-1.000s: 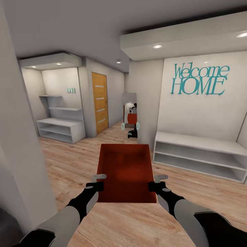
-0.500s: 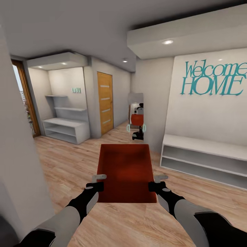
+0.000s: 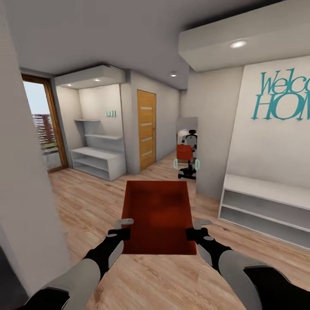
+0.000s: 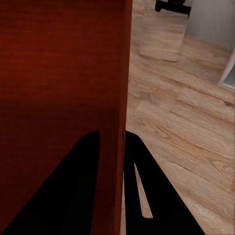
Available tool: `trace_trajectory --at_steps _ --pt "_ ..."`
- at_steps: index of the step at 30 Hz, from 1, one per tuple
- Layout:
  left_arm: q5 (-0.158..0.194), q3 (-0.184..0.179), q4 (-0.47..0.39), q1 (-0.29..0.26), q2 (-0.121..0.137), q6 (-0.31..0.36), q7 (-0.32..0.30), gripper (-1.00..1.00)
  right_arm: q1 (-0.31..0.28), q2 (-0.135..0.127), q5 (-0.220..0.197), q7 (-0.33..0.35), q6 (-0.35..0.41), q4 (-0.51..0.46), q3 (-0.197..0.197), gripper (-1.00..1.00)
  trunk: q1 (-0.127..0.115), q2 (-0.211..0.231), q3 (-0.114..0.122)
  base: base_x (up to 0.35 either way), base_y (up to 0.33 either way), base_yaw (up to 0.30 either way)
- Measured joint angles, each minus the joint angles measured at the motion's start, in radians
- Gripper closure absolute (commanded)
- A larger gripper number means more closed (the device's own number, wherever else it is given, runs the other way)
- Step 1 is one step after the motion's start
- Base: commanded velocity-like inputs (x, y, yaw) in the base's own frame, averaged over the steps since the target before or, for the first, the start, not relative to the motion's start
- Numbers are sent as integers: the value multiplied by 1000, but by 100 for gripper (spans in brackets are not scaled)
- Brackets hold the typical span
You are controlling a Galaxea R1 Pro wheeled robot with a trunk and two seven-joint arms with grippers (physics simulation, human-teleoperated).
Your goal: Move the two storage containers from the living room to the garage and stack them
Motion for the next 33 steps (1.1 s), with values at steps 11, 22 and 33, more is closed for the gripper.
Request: trace_trajectory --at_steps 11,22,33 --pt "0 4 7 0 -2 -8 0 100 0 -1 0 0 0 0 3 100 0 0 0 322 0 2" --pt "0 4 7 0 -2 -7 0 100 0 -1 1 1 0 0 3 100 0 0 0 322 -3 0" --pt "1 0 0 0 0 0 0 100 0 0 0 0 0 0 0 100 0 0 0 319 -83 0"
